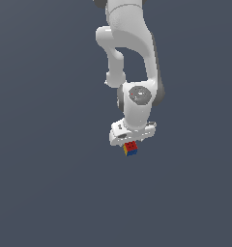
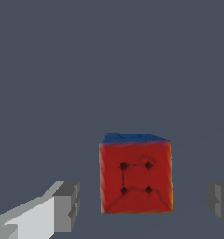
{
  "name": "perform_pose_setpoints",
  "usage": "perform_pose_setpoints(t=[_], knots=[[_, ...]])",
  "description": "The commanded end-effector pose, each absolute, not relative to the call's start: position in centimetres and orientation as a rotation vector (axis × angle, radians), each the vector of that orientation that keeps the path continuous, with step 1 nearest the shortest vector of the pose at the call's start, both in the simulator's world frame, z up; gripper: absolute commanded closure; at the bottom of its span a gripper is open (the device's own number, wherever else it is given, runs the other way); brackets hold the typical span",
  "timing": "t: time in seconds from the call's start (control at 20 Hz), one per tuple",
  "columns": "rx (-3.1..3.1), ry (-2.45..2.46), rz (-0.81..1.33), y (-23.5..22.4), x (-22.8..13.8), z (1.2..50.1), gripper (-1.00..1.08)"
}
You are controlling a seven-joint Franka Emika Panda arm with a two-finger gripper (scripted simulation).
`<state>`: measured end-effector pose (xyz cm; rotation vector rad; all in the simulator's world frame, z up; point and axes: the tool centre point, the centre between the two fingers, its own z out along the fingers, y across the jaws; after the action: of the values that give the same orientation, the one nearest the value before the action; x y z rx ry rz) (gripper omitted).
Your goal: Pick up the object and move it to a goal position.
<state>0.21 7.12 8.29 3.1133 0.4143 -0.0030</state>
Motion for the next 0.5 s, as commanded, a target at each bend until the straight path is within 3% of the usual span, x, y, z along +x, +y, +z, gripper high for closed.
perform_pose_setpoints(t=[0.0, 0.45], knots=[[3.113, 0.414, -0.004, 7.1, 0.2, 7.8, -0.92], [3.113, 0.419, -0.001, 7.2, 0.1, 3.8, -0.92]])
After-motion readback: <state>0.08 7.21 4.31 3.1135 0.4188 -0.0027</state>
